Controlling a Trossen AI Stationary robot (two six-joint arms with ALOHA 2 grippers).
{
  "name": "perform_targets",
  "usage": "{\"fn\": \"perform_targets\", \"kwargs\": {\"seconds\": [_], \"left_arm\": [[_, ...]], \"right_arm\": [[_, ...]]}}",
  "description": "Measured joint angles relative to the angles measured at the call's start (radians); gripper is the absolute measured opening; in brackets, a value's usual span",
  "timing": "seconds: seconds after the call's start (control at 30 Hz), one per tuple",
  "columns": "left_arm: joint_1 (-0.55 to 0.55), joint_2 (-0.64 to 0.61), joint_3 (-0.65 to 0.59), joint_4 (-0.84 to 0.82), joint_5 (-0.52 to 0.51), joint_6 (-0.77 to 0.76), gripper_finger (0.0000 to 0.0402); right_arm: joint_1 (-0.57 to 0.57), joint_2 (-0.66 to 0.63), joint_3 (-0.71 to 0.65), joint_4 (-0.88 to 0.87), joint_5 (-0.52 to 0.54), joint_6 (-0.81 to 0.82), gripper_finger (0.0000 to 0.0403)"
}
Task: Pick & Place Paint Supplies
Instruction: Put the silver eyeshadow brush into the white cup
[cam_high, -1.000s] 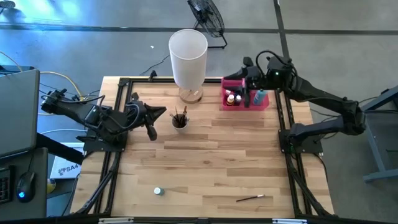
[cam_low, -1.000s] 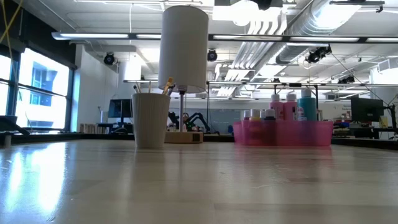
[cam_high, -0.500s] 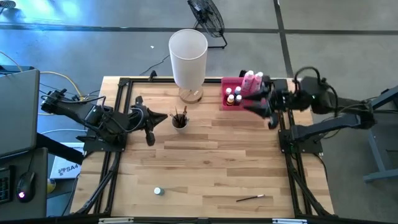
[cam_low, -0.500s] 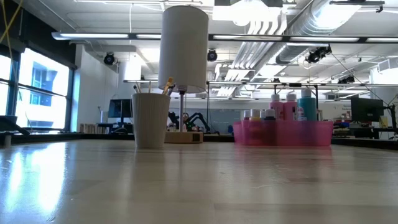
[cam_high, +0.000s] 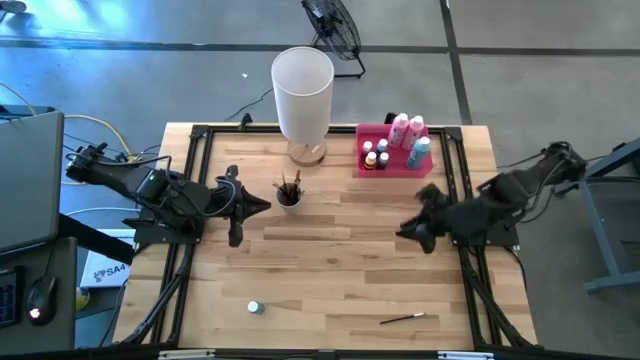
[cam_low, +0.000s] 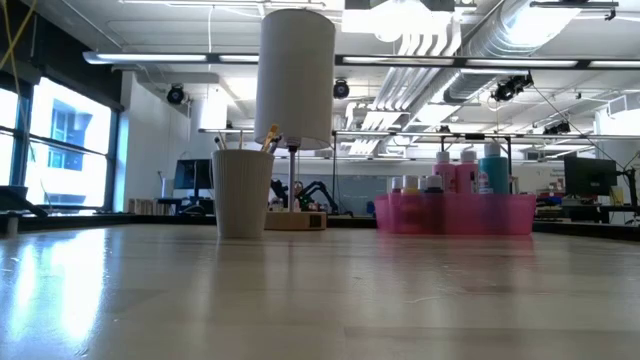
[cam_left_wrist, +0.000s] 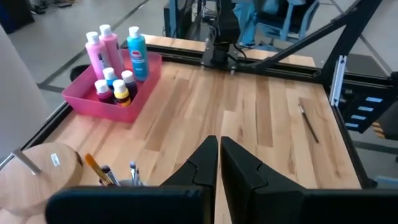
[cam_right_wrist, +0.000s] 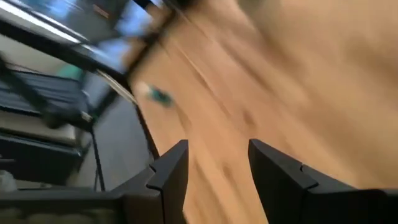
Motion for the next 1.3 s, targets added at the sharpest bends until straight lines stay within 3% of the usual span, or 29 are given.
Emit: {"fn": "perform_targets", "kwargs": {"seconds": [0.17,0.37,0.5,0.67,0.97,1.3], "left_arm": [[0.0,0.0,0.0,0.0,-0.003,0.0,0.0014],[0.0,0.0,0.0,-0.003,-0.004,0.0,0.0014],[0.0,0.0,0.0,-0.018,-0.004,0.0,0.0014],[0.0,0.0,0.0,-0.027,-0.004,0.0,0.0014],[0.0,0.0,0.0,-0.051,-0.007,0.0,0.0014],[0.0,0.0,0.0,-0.081,0.002,-0.001,0.0014]], "right_arm": [[0.076,0.081,0.0,-0.223,-0.131,0.316,0.016],[0.152,0.19,-0.028,-0.306,-0.317,0.352,0.016],[0.224,0.248,-0.101,-0.173,-0.457,0.344,0.016],[0.33,0.333,-0.202,0.083,-0.477,0.359,0.0147],[0.441,0.511,-0.273,0.345,-0.446,0.405,0.001],[0.456,0.65,-0.274,0.476,-0.513,0.405,0.0003]]}}
